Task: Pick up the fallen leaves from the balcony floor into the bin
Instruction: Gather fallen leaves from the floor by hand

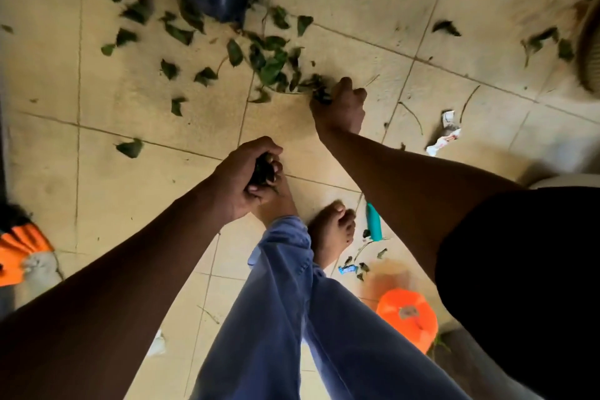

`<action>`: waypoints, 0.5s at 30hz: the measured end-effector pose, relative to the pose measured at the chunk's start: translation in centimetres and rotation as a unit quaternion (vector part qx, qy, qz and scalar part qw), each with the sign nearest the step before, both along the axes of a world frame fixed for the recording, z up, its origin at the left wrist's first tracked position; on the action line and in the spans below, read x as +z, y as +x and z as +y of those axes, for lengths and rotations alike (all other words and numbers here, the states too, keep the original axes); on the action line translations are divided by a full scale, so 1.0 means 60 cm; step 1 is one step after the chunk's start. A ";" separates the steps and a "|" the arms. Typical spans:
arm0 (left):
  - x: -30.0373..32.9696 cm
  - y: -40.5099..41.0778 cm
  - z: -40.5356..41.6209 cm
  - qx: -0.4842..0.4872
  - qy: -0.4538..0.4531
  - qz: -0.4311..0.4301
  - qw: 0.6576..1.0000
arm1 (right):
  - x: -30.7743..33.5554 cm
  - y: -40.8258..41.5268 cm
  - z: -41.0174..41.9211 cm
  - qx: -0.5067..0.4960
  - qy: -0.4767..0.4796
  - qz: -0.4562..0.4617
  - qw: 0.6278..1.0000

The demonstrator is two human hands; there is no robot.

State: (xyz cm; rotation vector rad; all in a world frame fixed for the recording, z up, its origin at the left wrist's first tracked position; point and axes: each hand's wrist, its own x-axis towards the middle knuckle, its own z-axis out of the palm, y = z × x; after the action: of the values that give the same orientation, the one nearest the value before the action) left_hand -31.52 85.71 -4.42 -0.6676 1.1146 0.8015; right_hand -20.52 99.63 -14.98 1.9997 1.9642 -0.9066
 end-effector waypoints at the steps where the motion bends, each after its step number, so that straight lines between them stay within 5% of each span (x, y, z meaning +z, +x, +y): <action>1: -0.004 -0.001 -0.002 0.001 -0.001 -0.001 1.000 | -0.003 -0.002 0.000 0.013 0.001 0.002 1.000; 5: -0.006 -0.006 -0.002 -0.001 -0.005 0.004 1.000 | -0.002 0.002 -0.003 0.022 -0.001 0.013 1.000; 11: 0.006 -0.004 0.017 0.010 -0.014 0.005 1.000 | 0.030 0.045 -0.010 -0.106 -0.031 0.052 0.993; 15: 0.014 -0.004 0.028 0.015 -0.012 -0.003 1.000 | 0.044 0.065 -0.001 -0.067 -0.039 0.104 0.992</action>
State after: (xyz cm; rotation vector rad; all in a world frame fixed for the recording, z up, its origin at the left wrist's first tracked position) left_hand -31.75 87.40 -3.59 -0.7086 1.1126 0.8120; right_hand -16.61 99.60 -12.36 2.0873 1.8802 -1.2485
